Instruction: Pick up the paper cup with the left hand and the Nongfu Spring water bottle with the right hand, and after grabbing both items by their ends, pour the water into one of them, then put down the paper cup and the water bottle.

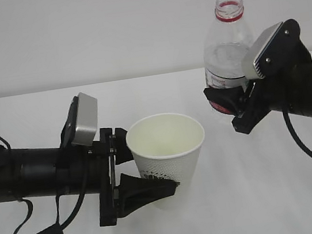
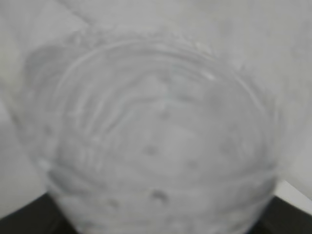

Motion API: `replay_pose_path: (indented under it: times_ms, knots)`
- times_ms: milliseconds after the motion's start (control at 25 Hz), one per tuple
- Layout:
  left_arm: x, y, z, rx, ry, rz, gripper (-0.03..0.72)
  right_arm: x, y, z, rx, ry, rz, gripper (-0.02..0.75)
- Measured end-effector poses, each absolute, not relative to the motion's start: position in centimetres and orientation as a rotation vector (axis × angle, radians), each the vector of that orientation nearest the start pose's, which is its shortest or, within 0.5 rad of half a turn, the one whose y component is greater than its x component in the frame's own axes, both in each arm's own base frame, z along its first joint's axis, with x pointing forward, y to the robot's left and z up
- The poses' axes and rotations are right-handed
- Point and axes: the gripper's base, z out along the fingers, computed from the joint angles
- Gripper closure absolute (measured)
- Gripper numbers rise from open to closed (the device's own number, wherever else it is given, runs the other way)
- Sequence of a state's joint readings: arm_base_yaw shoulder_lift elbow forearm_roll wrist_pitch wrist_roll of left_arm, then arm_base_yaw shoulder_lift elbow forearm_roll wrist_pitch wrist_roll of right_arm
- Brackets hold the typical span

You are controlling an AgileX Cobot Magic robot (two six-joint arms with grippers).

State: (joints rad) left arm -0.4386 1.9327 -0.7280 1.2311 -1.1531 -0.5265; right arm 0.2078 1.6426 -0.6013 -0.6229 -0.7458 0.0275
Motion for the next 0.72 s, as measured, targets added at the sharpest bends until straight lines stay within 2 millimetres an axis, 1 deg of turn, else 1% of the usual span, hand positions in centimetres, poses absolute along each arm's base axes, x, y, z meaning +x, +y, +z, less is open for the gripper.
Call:
replay_pose_path:
  times_ms: [80, 200, 360, 600, 720]
  knots:
    - [24.4, -20.1, 13.7, 1.291, 1.474, -1.118, 0.114, 28.7, 9.9, 18.4, -0.88, 1.649, 0.21, 0.275]
    - [24.4, -20.2, 13.7, 1.294, 1.472, -1.121, 0.114, 28.4, 10.6, 18.3, -0.913, 1.652, 0.219, 0.276]
    - [23.8, -20.8, 13.7, 1.316, 1.459, -1.138, 0.114, 28.4, 11.6, 18.5, -0.948, 1.636, 0.229, 0.276]
    - [23.0, -21.8, 13.7, 1.342, 1.44, -1.163, 0.114, 28.7, 11.9, 19.0, -0.98, 1.606, 0.223, 0.276]
    - [23.0, -22.0, 13.8, 1.325, 1.443, -1.164, 0.114, 28.8, 12.1, 19.2, -1.006, 1.584, 0.211, 0.276]
